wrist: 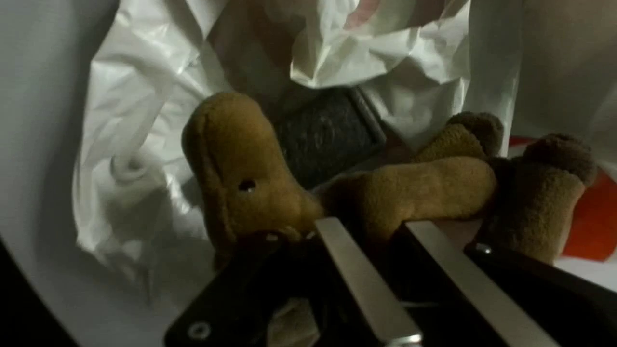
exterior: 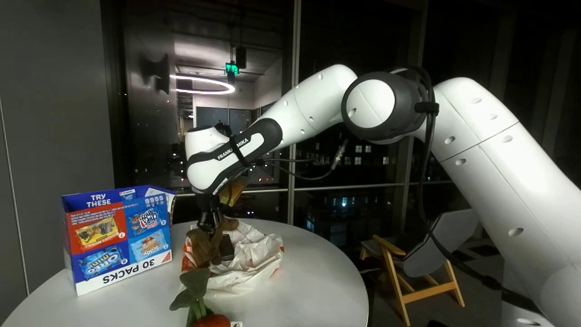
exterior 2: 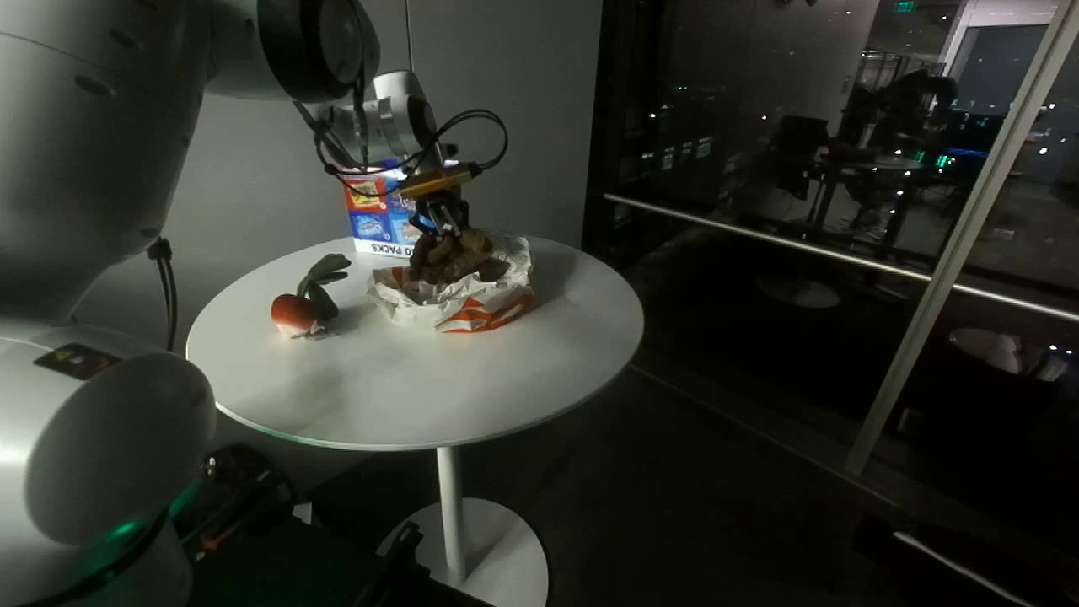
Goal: Remove the objects in the plastic bag and place them on the table
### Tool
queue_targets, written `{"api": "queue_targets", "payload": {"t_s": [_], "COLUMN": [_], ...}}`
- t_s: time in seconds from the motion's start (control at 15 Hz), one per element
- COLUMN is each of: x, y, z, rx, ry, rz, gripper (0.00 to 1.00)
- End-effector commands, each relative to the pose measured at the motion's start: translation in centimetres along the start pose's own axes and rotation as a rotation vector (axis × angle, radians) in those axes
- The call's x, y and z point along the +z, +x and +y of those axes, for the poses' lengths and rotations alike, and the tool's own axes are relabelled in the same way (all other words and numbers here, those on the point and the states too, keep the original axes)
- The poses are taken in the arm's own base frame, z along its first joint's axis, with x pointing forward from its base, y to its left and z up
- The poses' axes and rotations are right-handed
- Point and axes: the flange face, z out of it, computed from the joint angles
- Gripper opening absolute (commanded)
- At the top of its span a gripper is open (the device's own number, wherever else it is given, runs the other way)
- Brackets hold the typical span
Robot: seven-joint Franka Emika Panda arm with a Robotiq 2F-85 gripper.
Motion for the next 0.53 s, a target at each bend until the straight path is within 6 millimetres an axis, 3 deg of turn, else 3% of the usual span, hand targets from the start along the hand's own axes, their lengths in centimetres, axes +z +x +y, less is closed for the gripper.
{"api": "queue_targets", "payload": {"t_s": [0.0,0.27,0.47], "x": [-6.9,-11.9,-12.2], "y": [-0.2,-0.4,-0.4], "z": [-2.1,-8.3,-13.6], "rx": [-0.058,-0.221,-0.319], "ry": [-0.123,-0.034,0.103], "rz": [0.143,0.291,0.32], "gripper": [0.08,0.08,0.08]}}
